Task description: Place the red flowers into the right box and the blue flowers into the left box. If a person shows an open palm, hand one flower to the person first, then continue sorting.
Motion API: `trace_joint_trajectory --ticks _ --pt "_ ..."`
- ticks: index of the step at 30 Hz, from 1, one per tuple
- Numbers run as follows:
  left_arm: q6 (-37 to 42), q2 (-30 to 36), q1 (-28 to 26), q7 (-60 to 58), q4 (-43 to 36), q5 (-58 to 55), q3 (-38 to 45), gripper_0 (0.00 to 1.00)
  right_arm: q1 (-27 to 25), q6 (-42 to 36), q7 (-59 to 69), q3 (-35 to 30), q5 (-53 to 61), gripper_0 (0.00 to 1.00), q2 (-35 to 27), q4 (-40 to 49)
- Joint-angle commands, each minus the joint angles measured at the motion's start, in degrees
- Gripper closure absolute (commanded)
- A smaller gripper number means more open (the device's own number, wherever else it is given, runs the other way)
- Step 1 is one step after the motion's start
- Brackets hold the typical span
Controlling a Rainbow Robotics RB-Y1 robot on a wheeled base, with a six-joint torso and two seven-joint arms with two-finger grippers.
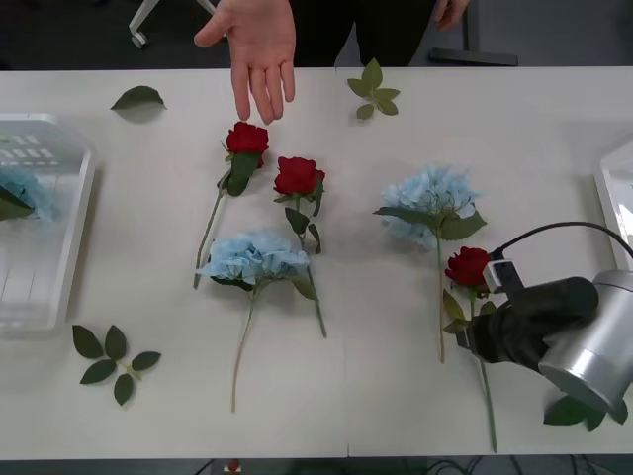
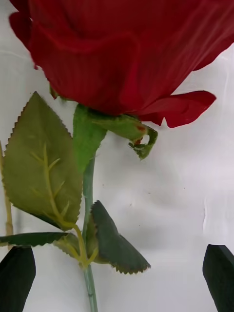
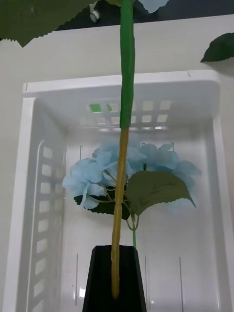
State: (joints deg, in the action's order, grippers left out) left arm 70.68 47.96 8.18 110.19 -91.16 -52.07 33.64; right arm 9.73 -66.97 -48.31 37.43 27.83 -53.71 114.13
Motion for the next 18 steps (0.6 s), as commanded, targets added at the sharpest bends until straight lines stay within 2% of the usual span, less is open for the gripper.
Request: trace_joint_trajectory --ticks 1,7,9,11,14,18 --pt "-0.81 1.61 0.26 1.26 -1.04 0.39 0.28 1.00 1.43 0.08 -1.35 -0.43 0.04 0.00 2.12 -1.36" --pt "-0.81 1.70 0.26 1.35 -1.04 0.21 0.20 1.00 1.52 0.08 -1.44 -0.43 0.21 0.01 2.38 -1.98" --pt "-0.81 1.61 0.26 1.35 -1.04 0.21 0.20 1.00 1.52 0.08 -1.44 -0.43 0.21 0.20 2.47 -2.15" --pt "-0.81 1.61 0.26 1.35 -1.04 0.21 0.20 1.00 1.69 -0.01 -1.53 -0.43 0.21 0.46 2.56 -2.51" --pt "-0.81 1.61 0.26 1.35 -1.04 0.21 0.11 1.00 1.96 0.08 -1.62 -0.34 0.21 0.75 2.73 -2.95" --pt "-0.98 1.61 0.26 1.35 -1.04 0.30 0.11 1.00 2.13 0.08 -1.62 -0.34 0.21 0.89 3.26 -3.47"
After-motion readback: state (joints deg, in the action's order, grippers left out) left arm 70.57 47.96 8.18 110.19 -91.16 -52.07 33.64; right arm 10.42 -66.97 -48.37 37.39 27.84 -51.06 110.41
